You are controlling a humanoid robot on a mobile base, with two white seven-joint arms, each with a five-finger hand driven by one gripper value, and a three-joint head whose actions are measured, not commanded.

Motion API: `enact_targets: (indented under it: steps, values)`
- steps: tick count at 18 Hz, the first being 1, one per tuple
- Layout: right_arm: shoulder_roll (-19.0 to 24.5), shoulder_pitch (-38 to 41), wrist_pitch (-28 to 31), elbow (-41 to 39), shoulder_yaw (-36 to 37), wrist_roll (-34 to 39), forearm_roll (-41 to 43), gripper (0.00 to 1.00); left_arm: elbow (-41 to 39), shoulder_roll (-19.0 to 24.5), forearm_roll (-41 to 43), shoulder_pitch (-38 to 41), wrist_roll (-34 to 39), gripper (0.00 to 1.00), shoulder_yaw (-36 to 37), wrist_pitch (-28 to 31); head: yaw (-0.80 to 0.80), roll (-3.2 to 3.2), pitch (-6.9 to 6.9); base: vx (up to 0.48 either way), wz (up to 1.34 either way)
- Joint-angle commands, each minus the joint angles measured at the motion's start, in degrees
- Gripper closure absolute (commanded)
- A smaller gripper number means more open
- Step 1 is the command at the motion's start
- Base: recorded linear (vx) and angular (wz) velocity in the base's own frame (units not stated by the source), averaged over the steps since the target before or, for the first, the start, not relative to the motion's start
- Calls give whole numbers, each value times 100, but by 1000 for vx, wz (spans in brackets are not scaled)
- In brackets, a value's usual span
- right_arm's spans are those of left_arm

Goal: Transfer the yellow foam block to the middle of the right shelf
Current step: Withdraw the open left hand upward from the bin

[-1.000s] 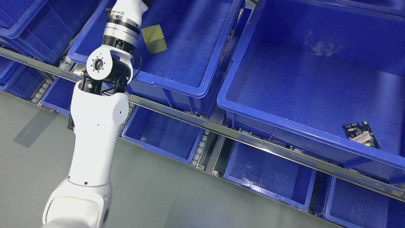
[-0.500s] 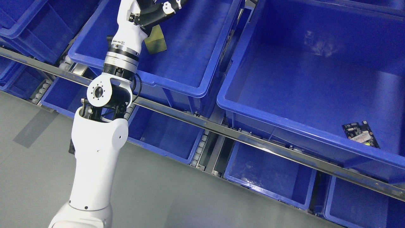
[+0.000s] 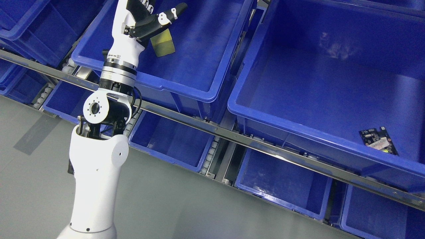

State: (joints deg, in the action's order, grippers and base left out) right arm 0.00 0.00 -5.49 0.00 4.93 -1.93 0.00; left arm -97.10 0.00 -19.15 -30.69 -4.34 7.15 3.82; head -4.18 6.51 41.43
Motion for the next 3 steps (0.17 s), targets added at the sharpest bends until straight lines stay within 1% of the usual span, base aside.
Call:
enact_targets:
  steps: [1, 3]
  values:
    - [-100, 9, 5, -100, 8, 0, -18, 0, -169, 100, -2, 54, -14, 0, -170, -4, 0, 0, 0, 0, 0]
    - [-100, 9, 5, -100, -1, 0, -18, 0, -169, 100, -2, 19, -14, 0, -170, 4, 0, 0, 0, 0, 0]
